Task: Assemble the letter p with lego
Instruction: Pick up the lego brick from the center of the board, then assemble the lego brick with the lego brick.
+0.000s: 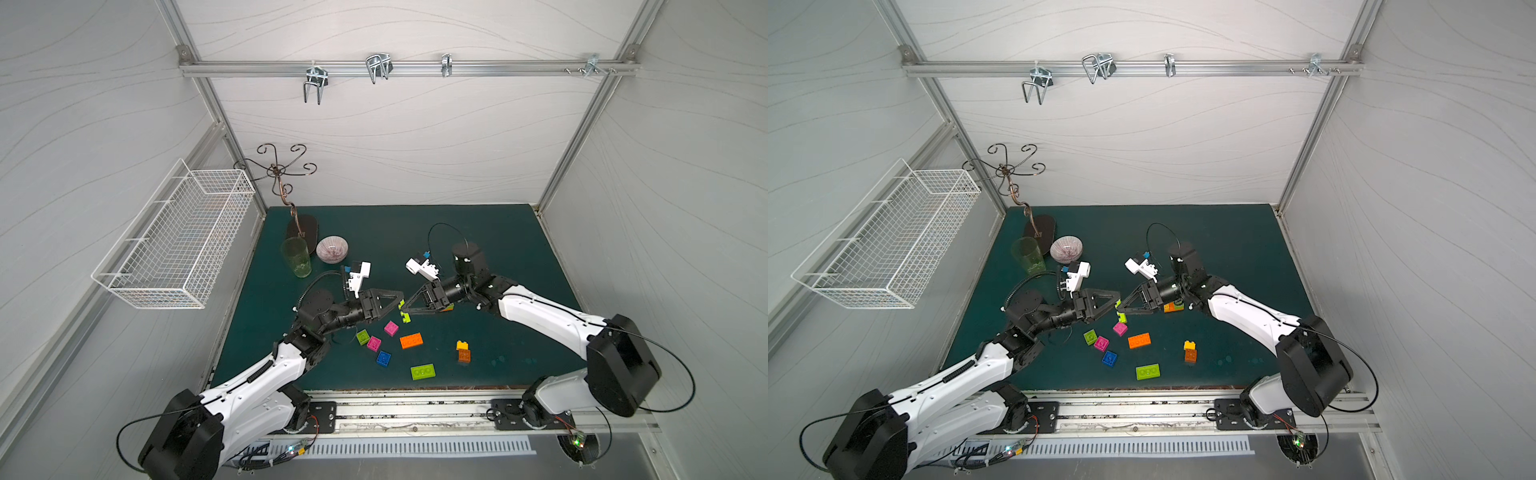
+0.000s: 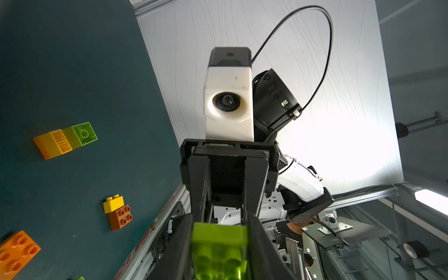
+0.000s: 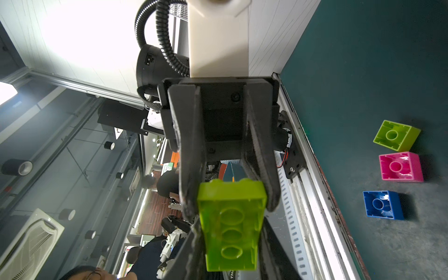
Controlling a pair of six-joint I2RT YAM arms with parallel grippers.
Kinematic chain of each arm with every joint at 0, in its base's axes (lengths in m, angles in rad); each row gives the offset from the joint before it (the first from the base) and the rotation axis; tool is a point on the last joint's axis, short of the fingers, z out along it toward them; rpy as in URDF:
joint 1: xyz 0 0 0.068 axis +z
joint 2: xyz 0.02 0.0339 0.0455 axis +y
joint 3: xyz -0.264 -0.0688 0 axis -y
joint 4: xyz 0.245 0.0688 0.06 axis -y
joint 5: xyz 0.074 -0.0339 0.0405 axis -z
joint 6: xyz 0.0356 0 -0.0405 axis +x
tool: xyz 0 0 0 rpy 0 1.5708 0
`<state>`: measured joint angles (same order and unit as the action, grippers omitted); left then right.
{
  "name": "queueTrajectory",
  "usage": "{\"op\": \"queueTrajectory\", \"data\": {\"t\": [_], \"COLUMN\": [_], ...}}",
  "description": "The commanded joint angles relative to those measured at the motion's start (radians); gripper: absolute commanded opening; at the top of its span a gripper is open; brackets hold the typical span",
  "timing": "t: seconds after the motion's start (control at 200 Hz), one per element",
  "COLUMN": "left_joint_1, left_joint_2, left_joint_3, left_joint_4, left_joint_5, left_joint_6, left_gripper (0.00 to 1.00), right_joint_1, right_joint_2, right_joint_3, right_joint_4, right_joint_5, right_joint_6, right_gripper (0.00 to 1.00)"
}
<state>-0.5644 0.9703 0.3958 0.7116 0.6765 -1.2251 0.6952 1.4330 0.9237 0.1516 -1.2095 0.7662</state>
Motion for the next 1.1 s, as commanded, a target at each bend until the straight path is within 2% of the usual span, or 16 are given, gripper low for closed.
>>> {"op": "queueTrajectory", "data": {"t": [0.0, 0.065, 0.165, 0.28, 0.415, 0.485, 0.59, 0.74, 0.79, 0.876, 0.951, 1.001, 1.096], "left_joint_1": [0.001, 0.006, 0.034, 0.07, 0.105, 0.109, 0.117, 0.118, 0.118, 0.118, 0.118, 0.119, 0.119], "left_joint_2": [-0.024, -0.05, -0.132, -0.234, -0.274, -0.258, -0.227, -0.163, -0.147, -0.142, -0.148, -0.157, -0.197], "left_joint_3": [0.029, 0.055, 0.109, 0.189, 0.249, 0.265, 0.223, 0.116, 0.08, 0.02, -0.036, -0.032, -0.033], "left_joint_4": [0.021, -0.076, -0.326, -0.658, -0.877, -0.963, -0.948, -0.773, -0.711, -0.645, -0.574, -0.613, -0.623], "left_joint_5": [0.003, -0.006, -0.05, -0.185, -0.305, -0.388, -0.472, -0.504, -0.512, -0.532, -0.54, -0.579, -0.575], "left_joint_6": [0.021, 0.063, 0.16, 0.31, 0.42, 0.453, 0.434, 0.447, 0.483, 0.535, 0.567, 0.578, 0.603], "left_gripper": [0.56, 0.76, 0.99, 1.0, 1.0, 1.0, 1.0, 0.99, 0.99, 0.99, 0.99, 0.99, 0.99], "right_joint_1": [0.002, -0.005, -0.025, -0.046, -0.047, -0.039, -0.032, -0.017, -0.023, -0.025, -0.037, -0.057, -0.072], "right_joint_2": [0.012, 0.012, 0.038, 0.065, 0.112, 0.133, 0.147, 0.146, 0.134, 0.108, 0.111, 0.134, 0.186], "right_joint_3": [0.052, 0.099, 0.219, 0.302, 0.371, 0.412, 0.432, 0.429, 0.41, 0.382, 0.386, 0.419, 0.48], "right_joint_4": [-0.075, -0.222, -0.58, -0.793, -0.915, -0.959, -0.966, -0.953, -0.934, -0.918, -0.937, -0.976, -1.064], "right_joint_5": [-0.019, -0.002, 0.087, 0.277, 0.518, 0.703, 0.837, 0.979, 0.983, 0.989, 1.011, 0.997, 0.987], "right_joint_6": [-0.069, -0.185, -0.448, -0.606, -0.7, -0.738, -0.821, -0.993, -1.087, -1.246, -1.351, -1.404, -1.503], "right_gripper": [0.21, 0.21, 0.17, 0.16, 0.13, 0.12, 0.11, 0.1, 0.04, 0.0, 0.0, 0.0, 0.0]}}
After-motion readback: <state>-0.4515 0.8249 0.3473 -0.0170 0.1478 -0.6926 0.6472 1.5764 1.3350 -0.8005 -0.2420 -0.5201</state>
